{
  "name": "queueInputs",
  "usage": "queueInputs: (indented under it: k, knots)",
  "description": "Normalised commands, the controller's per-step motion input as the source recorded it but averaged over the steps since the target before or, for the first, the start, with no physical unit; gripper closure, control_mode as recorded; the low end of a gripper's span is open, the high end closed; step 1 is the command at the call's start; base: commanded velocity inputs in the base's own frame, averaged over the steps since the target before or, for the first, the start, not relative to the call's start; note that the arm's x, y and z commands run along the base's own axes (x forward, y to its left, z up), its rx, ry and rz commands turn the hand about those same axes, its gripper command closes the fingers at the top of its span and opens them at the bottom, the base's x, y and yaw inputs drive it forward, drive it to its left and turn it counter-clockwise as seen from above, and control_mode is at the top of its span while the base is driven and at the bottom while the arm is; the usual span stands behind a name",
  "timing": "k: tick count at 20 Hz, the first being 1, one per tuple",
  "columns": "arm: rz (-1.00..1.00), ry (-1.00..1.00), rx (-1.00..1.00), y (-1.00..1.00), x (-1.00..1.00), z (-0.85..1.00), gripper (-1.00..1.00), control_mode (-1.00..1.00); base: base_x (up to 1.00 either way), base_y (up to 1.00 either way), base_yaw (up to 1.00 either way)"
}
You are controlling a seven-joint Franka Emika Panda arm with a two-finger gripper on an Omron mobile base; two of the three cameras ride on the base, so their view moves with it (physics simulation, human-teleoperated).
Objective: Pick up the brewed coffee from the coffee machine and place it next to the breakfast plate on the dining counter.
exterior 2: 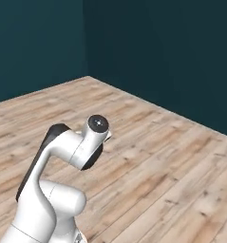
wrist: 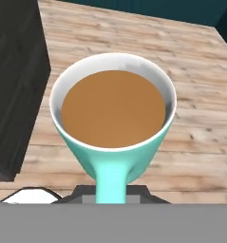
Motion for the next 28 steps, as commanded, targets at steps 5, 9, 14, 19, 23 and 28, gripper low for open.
queueInputs:
  k: [5, 9, 14, 19, 23, 28]
  knots:
    - [0.0, 0.0, 0.0, 0.0, 0.0, 0.0, 1.0, 1.0, 0.94, 0.22, 0.52]
    - [0.0, 0.0, 0.0, 0.0, 0.0, 0.0, 1.0, 1.0, 0.97, 0.12, 0.53]
    - [0.0, 0.0, 0.0, 0.0, 0.0, 0.0, 1.0, 1.0, 0.96, 0.03, 0.48]
    - [0.0, 0.0, 0.0, 0.0, 0.0, 0.0, 1.0, 1.0, 0.96, 0.0, 0.46]
    - [0.0, 0.0, 0.0, 0.0, 0.0, 0.0, 1.0, 1.0, 1.0, 0.0, 0.51]
    - [0.0, 0.0, 0.0, 0.0, 0.0, 0.0, 1.0, 1.0, 1.0, 0.0, 0.53]
